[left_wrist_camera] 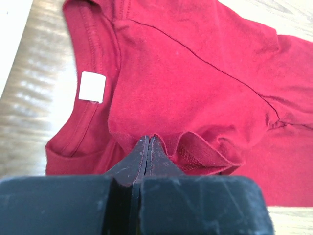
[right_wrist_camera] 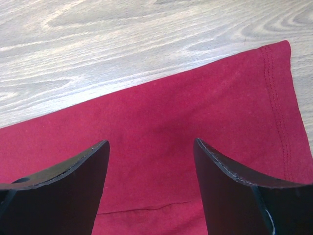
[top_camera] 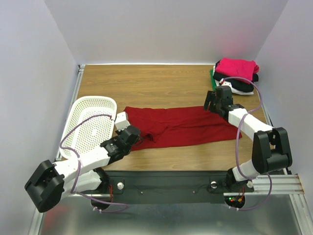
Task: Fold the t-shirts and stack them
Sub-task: Fold the tshirt
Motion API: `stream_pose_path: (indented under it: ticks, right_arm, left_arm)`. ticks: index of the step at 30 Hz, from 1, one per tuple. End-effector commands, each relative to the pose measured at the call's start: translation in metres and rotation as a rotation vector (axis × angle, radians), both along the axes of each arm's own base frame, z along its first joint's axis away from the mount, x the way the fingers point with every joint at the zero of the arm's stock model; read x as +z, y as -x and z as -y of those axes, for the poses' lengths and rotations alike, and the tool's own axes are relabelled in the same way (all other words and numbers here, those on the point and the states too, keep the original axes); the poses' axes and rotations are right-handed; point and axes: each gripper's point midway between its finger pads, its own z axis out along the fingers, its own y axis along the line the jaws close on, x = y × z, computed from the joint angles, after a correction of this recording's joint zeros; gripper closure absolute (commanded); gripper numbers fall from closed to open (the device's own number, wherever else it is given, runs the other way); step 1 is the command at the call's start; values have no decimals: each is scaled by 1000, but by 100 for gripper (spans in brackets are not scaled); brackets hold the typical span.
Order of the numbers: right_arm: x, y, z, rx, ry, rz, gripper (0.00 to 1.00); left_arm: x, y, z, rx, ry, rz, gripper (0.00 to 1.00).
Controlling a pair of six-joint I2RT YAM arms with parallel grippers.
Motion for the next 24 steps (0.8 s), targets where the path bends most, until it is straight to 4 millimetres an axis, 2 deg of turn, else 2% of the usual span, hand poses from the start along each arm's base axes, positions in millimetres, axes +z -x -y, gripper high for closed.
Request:
stream_pose_path:
  ticks: [1,2,3,5,6,13,14,17,18,19,21,24]
  right_arm:
    - [17,-14,-9,25,-8,63,25]
    - [18,-15,-8,25,-8,64,25]
    - [18,-15,-9,26,-12,64,25]
    - [16,-15,-9,28,-8,60,25]
    - [17,-15,-10,29,-10,61,25]
    - [15,-15,-7,18,-1,57,25]
    - [15,-15,-6,10,1,58,25]
    - [14,-15,-3,-10,7,56,25]
    - [14,-15,-2,-13,10,57,24]
    - [13,-16,-1,-18,14,56,24]
    - [10,-16,1,-28,22,50,24]
    - [5,-18,2,-36,29,36,23]
  left_arm:
    - [0,13,-13,44,25,-11,96]
    - [-2,16,-18,54,16,-22,91]
    - [-1,17,-19,63,31,-20,76]
    - [8,18,-18,56,66,4,59]
    - [11,18,-19,61,75,14,42]
    - [39,7,-19,76,88,100,36]
    - [50,1,-14,63,88,129,36]
    - [61,-17,4,23,55,162,29]
    - [62,-22,9,13,44,168,25]
    - [51,-28,13,11,1,146,23]
    - [50,-43,24,3,-39,152,17]
    - [58,-63,43,-30,-17,184,17]
